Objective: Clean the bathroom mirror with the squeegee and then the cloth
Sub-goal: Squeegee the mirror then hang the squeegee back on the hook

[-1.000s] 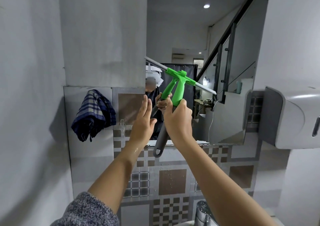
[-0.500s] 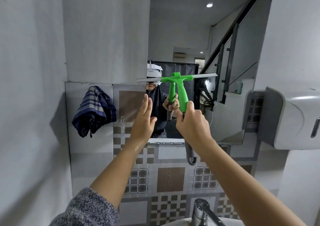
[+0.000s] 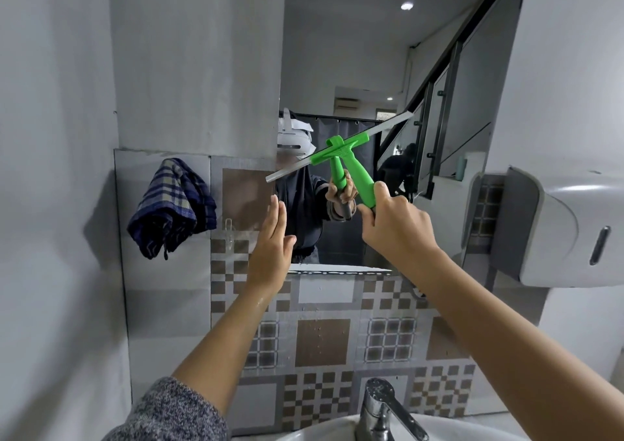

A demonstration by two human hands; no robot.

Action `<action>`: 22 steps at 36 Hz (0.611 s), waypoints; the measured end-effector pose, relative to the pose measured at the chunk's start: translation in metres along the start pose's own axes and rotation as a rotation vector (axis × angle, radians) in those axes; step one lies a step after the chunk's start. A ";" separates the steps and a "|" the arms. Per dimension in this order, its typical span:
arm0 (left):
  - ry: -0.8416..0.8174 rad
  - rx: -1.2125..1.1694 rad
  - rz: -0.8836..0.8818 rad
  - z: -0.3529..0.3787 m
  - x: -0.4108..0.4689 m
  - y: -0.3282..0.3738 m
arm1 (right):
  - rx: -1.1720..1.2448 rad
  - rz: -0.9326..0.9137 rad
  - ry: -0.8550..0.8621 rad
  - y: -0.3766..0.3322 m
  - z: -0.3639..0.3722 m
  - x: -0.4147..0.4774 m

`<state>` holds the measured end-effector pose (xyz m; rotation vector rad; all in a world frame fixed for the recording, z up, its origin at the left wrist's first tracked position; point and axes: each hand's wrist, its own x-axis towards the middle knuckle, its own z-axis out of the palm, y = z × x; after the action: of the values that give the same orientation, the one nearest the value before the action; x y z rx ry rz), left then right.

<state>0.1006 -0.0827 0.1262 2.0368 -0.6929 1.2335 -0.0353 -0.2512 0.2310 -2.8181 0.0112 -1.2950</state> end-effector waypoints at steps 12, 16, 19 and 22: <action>-0.008 0.032 -0.014 0.000 0.001 0.003 | -0.060 0.020 -0.006 0.024 -0.009 0.003; 0.006 0.031 -0.007 -0.003 0.001 0.006 | -0.093 0.010 0.015 0.037 -0.012 0.001; 0.008 -0.027 0.020 -0.005 0.001 0.006 | -0.101 0.012 0.014 0.052 -0.011 -0.003; 0.006 -0.024 0.033 -0.006 0.002 0.002 | -0.121 0.011 0.016 0.069 -0.009 -0.011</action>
<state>0.0968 -0.0792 0.1306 2.0087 -0.7387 1.2435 -0.0486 -0.3204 0.2264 -2.9023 0.1082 -1.3593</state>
